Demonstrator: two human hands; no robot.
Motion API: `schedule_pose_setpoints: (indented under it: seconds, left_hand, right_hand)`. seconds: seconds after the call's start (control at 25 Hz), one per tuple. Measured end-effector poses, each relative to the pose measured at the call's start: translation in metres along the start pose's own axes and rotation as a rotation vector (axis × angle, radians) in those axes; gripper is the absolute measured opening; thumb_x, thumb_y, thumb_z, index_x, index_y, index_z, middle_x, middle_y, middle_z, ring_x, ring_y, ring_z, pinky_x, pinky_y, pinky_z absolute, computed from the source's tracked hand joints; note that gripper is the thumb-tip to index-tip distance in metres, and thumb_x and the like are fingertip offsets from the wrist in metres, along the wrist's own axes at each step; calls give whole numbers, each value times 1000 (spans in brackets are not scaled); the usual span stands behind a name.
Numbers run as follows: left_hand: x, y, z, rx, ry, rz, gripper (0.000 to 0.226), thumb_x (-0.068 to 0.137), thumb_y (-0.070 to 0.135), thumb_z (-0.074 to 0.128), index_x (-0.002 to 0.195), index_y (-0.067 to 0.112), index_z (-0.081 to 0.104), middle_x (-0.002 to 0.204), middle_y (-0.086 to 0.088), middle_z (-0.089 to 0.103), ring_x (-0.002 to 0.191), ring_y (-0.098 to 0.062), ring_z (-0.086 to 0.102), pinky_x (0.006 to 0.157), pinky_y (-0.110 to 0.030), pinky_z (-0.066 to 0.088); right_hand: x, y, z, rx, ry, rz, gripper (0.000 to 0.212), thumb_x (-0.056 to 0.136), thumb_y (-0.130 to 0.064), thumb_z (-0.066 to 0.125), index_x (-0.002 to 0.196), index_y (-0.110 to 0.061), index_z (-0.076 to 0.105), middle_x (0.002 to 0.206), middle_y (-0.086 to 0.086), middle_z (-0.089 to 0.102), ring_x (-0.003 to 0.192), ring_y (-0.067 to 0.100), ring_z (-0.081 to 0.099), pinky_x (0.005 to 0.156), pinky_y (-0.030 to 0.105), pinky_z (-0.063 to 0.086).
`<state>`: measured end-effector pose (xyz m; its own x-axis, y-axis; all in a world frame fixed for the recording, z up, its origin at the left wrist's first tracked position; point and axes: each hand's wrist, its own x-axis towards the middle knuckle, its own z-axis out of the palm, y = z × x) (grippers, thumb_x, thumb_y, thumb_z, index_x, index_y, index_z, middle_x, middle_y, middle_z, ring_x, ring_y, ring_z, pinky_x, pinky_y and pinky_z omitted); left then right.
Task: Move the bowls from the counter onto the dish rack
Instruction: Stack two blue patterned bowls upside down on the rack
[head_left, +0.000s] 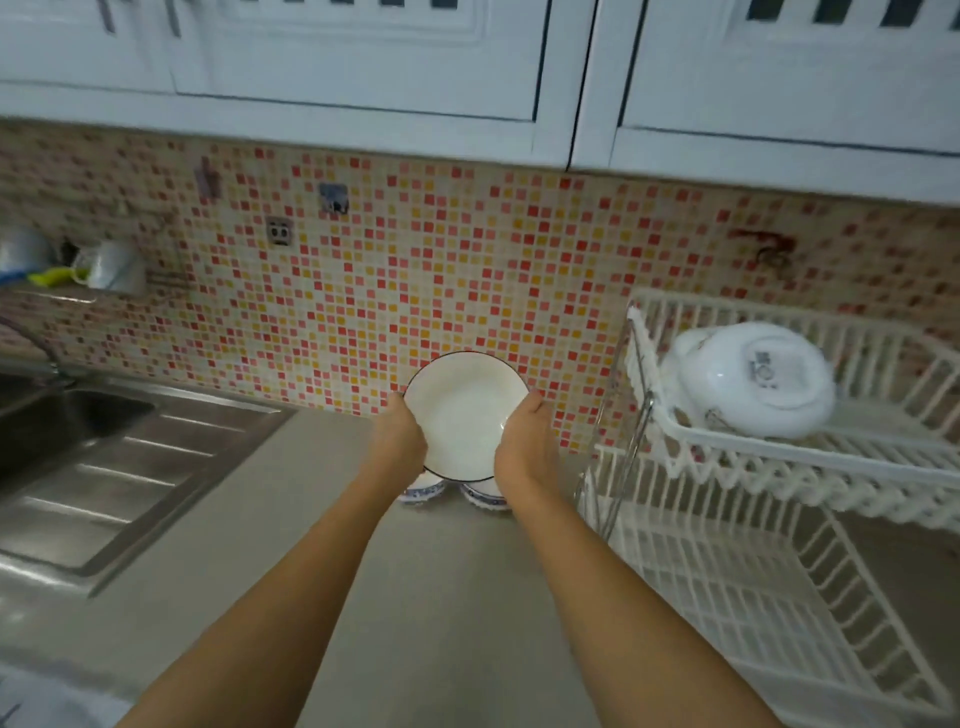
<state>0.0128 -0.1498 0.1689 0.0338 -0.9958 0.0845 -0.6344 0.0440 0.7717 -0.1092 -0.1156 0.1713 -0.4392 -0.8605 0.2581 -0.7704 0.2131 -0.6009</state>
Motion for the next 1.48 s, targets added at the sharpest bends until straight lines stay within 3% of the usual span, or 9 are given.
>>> schedule_pose_setpoints:
  seconds: [0.36,0.48,0.6,0.68,0.8,0.96,1.12,1.28,1.48]
  left_hand:
    - [-69,141,-36,-337,277,639,14,101,17,33,111,9,40,82,13,51,67,-4,52,54,-21,49]
    - [-106,238,20,-406,81,862,10,99,30,38,103,21,36,90,10,54,76,-5,58,57,-19,50]
    - [-121,302,45,-538,-242,772,24,98,43,31,88,24,43,94,0,57,92,-29,67,69,-37,60]
    - [-113,307,36,-650,-326,657,38,100,42,28,87,12,47,89,-8,53,102,-43,63,73,-47,58]
    - [-104,319,36,-450,-604,791,57,86,65,30,131,29,36,119,2,51,106,-21,62,81,-36,59]
    - [-115,363,101,-461,-736,883,49,80,54,46,128,44,39,119,9,57,95,-6,66,75,-28,59]
    - [-98,371,131,-360,-740,862,52,83,48,59,131,46,40,126,5,58,97,-9,66,75,-27,58]
    - [-80,375,158,-218,-783,791,57,76,41,68,126,41,41,125,4,54,105,-15,64,81,-29,57]
    - [-71,382,188,19,-811,762,57,75,18,78,114,22,36,117,1,51,106,-17,62,83,-33,59]
  right_hand:
    - [0,11,-213,174,258,-186,33,99,-20,41,128,-7,50,114,13,63,104,31,61,84,37,49]
    - [17,110,-316,139,390,-323,22,99,-16,41,113,-11,58,81,3,66,69,14,63,59,30,49]
    - [28,171,-354,114,529,-375,20,99,-11,42,112,-11,58,54,-7,49,41,6,48,45,16,32]
    - [26,177,-349,110,569,-441,32,99,-8,43,129,-6,52,61,-10,51,46,1,54,44,10,37]
    - [24,185,-354,139,580,-568,41,100,-10,42,141,-8,41,99,-3,62,73,-8,55,61,0,38]
    - [59,259,-409,148,443,-666,56,96,-53,31,144,-24,31,127,-10,51,108,6,53,87,18,47]
    - [83,296,-421,226,-155,-629,111,57,-88,48,147,-37,8,143,-28,32,124,-12,41,97,12,43]
    - [112,320,-410,435,-427,-478,104,44,-91,55,133,-67,8,154,-20,15,137,7,33,110,30,38]
    - [131,340,-407,398,-485,-478,88,50,-71,75,125,-52,35,133,-15,45,111,-2,58,88,26,56]
